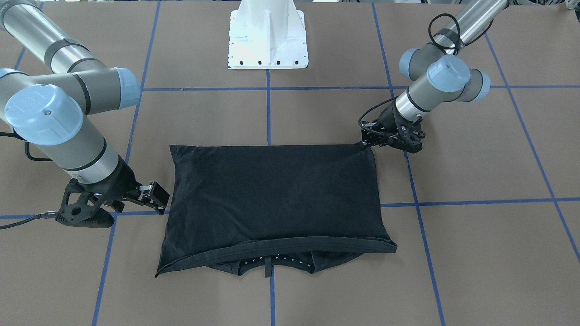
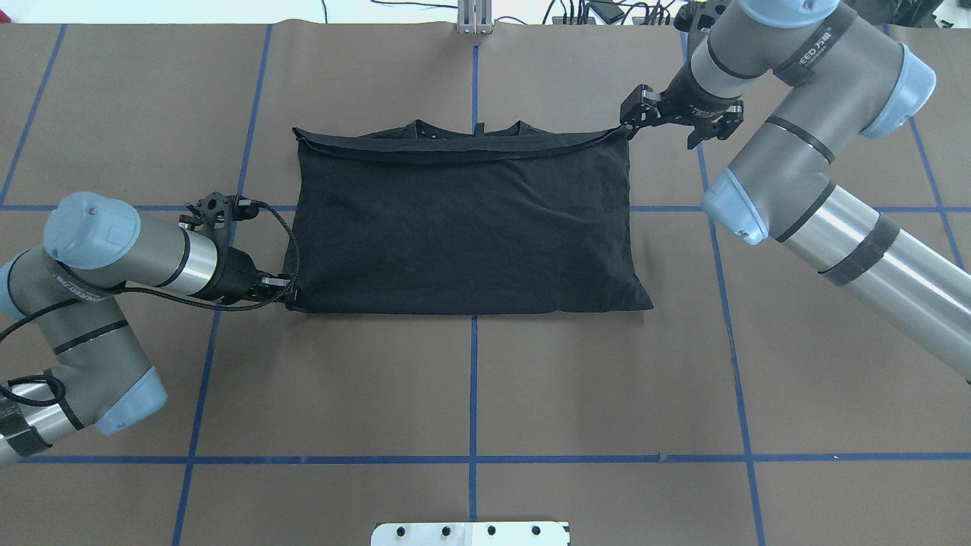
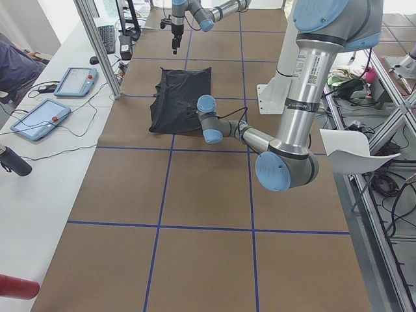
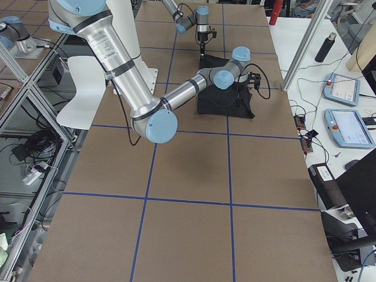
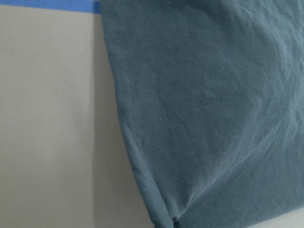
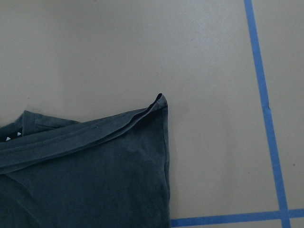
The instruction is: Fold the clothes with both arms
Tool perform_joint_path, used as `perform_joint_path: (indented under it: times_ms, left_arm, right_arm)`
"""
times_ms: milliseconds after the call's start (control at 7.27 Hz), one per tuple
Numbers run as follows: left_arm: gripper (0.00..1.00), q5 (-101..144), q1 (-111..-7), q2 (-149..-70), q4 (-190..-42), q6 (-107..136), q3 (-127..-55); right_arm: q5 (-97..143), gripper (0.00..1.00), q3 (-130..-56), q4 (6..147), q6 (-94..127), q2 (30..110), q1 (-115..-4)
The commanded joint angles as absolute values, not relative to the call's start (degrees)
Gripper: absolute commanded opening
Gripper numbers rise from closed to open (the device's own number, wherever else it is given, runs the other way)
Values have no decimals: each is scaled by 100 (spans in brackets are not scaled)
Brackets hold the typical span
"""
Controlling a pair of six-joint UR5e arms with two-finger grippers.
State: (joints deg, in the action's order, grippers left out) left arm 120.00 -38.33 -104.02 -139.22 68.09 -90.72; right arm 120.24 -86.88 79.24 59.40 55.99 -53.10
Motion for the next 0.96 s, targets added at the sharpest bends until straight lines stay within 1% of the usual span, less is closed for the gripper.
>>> perform_joint_path:
  times_ms: [0, 275, 413, 550, 825]
  left_arm:
    - [0, 11988, -4173, -10362, -13835, 6114, -8931]
    - [0, 11971, -4743, -10502, -13676, 5225, -8362]
    - [0, 11962, -5059, -10851, -13676, 4881, -7836]
    - [0, 11945, -5280, -11324, -13676, 4617, -7152]
    - [0, 11936, -5633, -12554, -13684, 4133, -5606]
  right_arm:
    - [12006, 100, -8754, 7919, 5959, 5581, -5212]
    - [11997, 100, -8754, 7928, 5959, 5546, -5194]
    - [11962, 100, -8763, 7928, 5959, 5520, -5160]
    - [11962, 100, -8763, 7928, 5959, 5511, -5133]
    - [11953, 100, -8798, 7928, 5968, 5493, -5089]
